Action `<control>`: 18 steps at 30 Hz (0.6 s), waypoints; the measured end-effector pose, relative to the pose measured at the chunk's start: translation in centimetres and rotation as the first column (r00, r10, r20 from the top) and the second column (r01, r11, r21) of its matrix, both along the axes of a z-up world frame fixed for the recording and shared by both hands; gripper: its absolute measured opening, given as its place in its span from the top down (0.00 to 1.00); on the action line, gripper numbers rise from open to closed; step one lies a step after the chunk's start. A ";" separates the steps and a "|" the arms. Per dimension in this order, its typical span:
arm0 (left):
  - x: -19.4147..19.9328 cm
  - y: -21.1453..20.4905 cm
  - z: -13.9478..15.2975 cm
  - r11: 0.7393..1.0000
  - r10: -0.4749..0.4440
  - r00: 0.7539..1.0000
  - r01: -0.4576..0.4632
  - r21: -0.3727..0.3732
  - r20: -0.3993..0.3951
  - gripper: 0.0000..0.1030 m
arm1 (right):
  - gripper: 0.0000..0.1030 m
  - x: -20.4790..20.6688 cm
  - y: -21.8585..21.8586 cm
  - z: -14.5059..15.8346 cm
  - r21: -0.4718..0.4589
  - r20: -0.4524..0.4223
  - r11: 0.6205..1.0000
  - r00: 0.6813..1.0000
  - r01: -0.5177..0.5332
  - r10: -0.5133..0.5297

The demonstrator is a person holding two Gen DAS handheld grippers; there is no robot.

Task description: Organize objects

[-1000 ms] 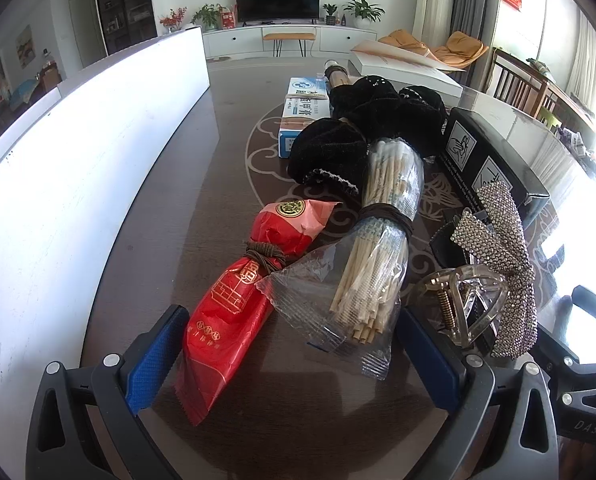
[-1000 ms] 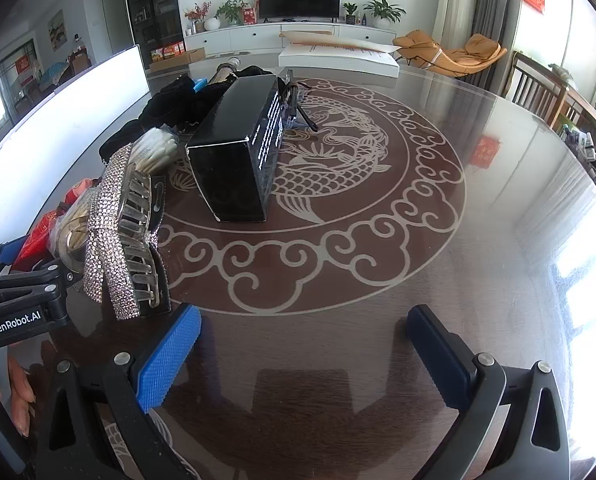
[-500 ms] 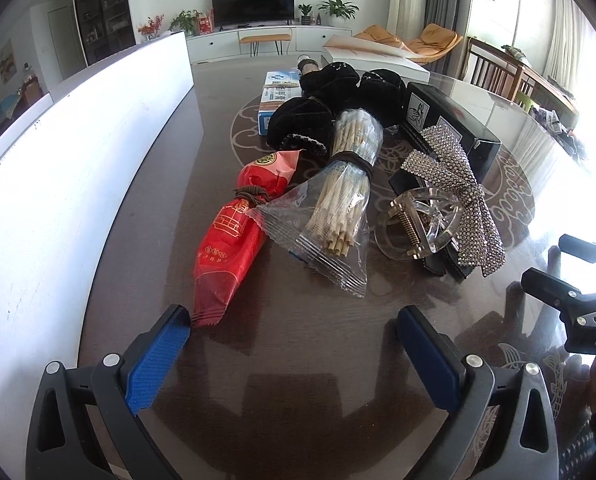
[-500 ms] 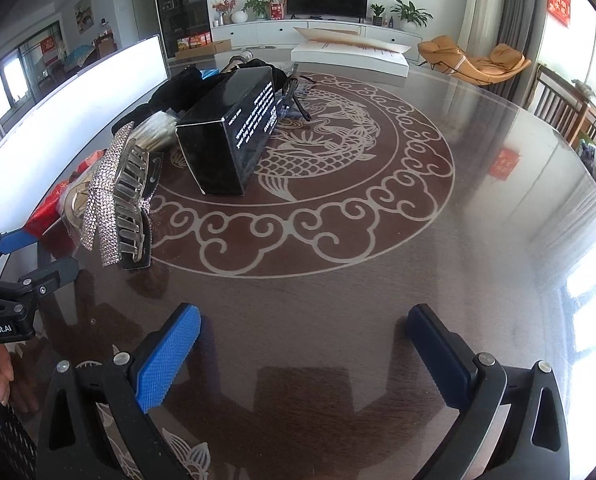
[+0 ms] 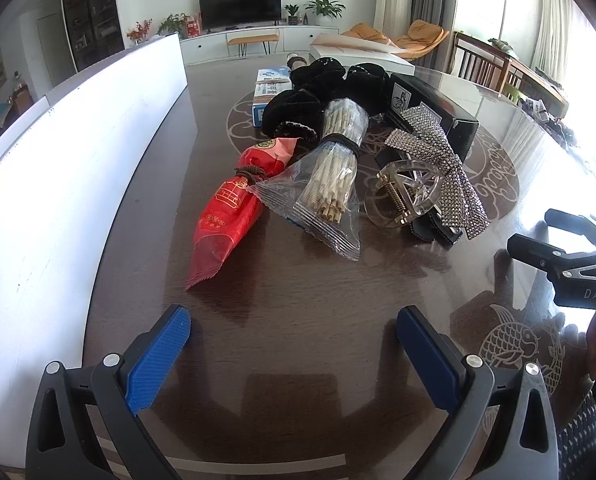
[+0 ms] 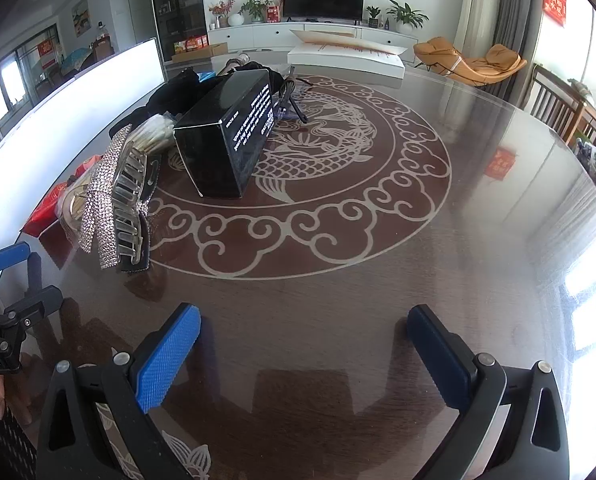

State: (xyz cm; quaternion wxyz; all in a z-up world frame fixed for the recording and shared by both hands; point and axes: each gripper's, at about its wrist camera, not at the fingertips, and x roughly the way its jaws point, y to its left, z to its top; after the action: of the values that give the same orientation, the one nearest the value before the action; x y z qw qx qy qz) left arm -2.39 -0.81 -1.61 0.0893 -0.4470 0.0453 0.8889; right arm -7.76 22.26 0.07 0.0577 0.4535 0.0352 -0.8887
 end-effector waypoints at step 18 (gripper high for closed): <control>2.5 -0.6 0.1 0.997 0.081 0.997 -0.081 -0.001 -0.012 0.00 | 0.00 0.0 0.0 0.0 -0.002 -0.001 1.000 1.000 0.000 0.000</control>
State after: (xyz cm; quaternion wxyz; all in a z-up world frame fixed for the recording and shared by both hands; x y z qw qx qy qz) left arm 0.15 -1.42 -1.53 0.0528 -0.4432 0.0286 0.8944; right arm -7.73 22.28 0.10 0.0581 0.4528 0.0346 -0.8890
